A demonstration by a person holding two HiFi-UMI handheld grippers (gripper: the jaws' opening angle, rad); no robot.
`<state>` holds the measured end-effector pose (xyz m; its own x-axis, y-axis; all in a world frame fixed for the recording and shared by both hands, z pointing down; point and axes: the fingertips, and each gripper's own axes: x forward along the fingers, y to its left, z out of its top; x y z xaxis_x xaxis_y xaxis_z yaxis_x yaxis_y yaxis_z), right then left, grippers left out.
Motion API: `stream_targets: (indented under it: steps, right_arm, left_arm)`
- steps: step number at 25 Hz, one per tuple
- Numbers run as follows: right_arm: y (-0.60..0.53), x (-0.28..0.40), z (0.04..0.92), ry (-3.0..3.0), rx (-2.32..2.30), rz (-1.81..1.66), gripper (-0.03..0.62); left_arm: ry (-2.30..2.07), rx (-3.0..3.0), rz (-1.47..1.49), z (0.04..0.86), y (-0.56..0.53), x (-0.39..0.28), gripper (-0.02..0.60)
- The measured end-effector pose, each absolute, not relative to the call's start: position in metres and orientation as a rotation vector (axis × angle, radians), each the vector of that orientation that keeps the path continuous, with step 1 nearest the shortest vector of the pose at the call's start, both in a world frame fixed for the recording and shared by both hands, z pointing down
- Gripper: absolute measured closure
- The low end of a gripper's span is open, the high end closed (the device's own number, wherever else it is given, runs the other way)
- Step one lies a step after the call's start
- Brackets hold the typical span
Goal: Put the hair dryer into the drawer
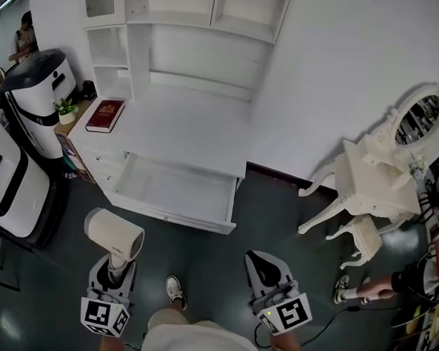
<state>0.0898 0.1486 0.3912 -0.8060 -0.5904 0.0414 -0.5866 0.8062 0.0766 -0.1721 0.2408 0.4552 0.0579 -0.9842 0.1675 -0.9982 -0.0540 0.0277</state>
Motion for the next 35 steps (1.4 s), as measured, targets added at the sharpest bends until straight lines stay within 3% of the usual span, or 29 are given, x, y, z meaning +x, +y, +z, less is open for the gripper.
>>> stream_targets:
  steps: [11, 35]
  right_arm:
    - [0.049, -0.005, 0.363, -2.918, 1.077, -0.09, 0.588]
    - [-0.048, 0.017, 0.364, -2.864, 1.195, -0.079, 0.588]
  left_arm:
    - [-1.884, 2.319, 0.192, 0.453, 0.111, -0.247, 0.377]
    - [-1.687, 2.358, 0.297, 0.49, 0.009, -0.219, 0.377]
